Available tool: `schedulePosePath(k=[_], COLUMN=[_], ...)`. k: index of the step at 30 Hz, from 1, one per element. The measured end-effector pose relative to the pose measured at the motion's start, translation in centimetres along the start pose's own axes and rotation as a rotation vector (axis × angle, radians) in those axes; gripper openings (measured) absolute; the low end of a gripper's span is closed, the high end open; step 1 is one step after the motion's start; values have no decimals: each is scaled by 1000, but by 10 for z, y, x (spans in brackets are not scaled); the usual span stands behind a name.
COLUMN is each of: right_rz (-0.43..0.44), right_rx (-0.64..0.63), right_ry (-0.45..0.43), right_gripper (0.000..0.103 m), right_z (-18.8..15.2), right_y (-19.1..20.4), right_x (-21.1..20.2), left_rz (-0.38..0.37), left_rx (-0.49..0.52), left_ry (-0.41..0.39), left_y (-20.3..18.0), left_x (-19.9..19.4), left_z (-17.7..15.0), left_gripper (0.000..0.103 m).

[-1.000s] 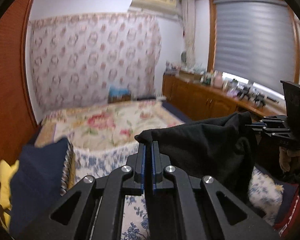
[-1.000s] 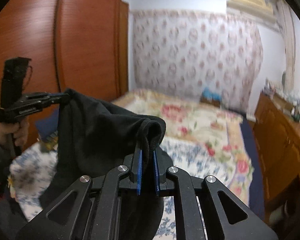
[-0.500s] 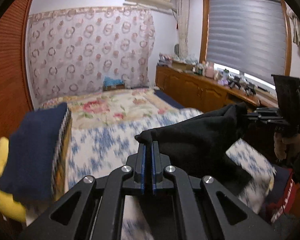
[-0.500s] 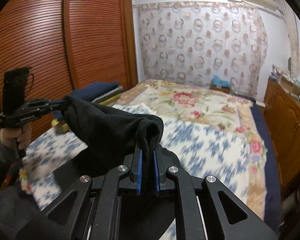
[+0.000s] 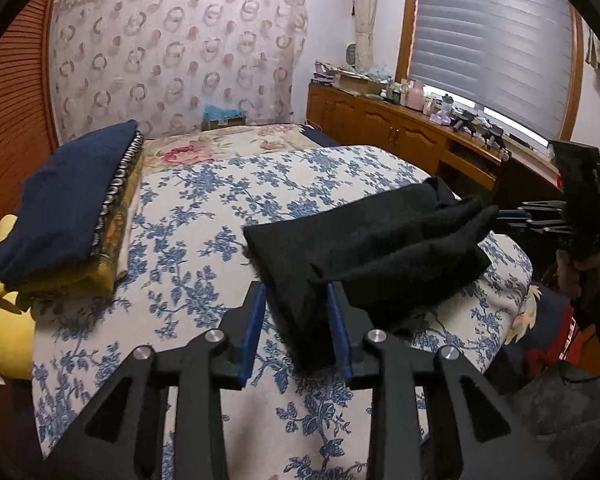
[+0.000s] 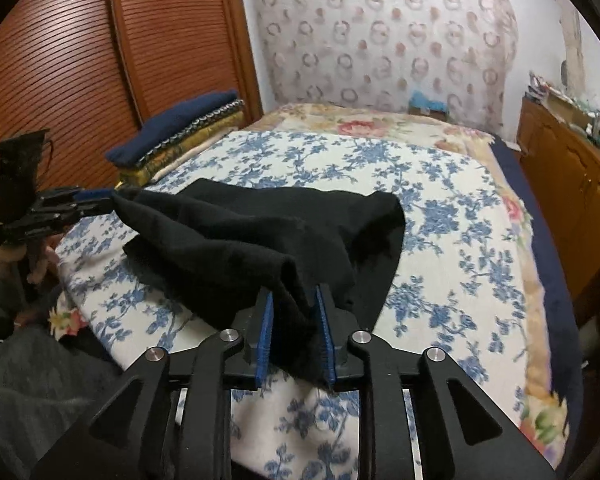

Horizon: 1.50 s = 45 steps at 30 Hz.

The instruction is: Fold small clothes

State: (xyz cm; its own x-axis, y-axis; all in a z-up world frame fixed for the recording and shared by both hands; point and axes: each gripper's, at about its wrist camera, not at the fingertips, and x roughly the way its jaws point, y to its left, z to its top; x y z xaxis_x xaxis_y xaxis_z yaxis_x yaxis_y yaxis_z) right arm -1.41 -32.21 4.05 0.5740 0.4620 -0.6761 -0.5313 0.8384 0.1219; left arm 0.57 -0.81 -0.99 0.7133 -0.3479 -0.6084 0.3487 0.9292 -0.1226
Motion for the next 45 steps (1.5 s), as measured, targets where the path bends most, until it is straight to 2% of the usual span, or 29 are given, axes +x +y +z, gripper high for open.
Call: schedulePosePath(k=[3, 5, 7, 12, 15, 19, 22, 27, 30, 34, 39, 45], right_rz=[-28, -40, -52, -83, -99, -157, -201, -276, -250, -177, -145, -28], right_rx=[-21, -30, -39, -23, -14, 5, 51, 109, 117, 136, 145, 219], right_ry=[-33, -70, -102, -98, -47, 48, 86, 78, 42, 21, 82, 115], right_gripper=[30, 43, 46, 50, 52, 52, 52, 52, 52, 66, 69, 70], right_z=[7, 17, 27, 47, 49, 38, 22, 4, 8, 22, 26, 25], right_y=[3, 3, 3, 0, 0, -9, -28, -49, -49, -44, -42, -57], right_x=[-15, -22, -23, 9, 40, 67, 67, 40, 32, 43, 78, 94], left_rz=[16, 30, 35, 36, 42, 43, 44, 56, 65, 43, 13, -37], left_rx=[-13, -22, -21, -24, -10, -3, -3, -20, -28, -47, -67, -144], left_ry=[-16, -22, -26, 10, 63, 100, 108, 116, 127, 152, 195, 242], left_y=[6, 12, 14, 17, 14, 11, 11, 16, 21, 26, 30, 38], left_x=[-1, 2, 9, 40, 65, 80, 79, 78, 83, 92, 109, 125], left_z=[7, 15, 23, 38, 40, 36, 32, 29, 28, 30, 33, 35], left_gripper=[32, 33, 33, 34, 34, 34, 34, 34, 34, 35, 35, 35])
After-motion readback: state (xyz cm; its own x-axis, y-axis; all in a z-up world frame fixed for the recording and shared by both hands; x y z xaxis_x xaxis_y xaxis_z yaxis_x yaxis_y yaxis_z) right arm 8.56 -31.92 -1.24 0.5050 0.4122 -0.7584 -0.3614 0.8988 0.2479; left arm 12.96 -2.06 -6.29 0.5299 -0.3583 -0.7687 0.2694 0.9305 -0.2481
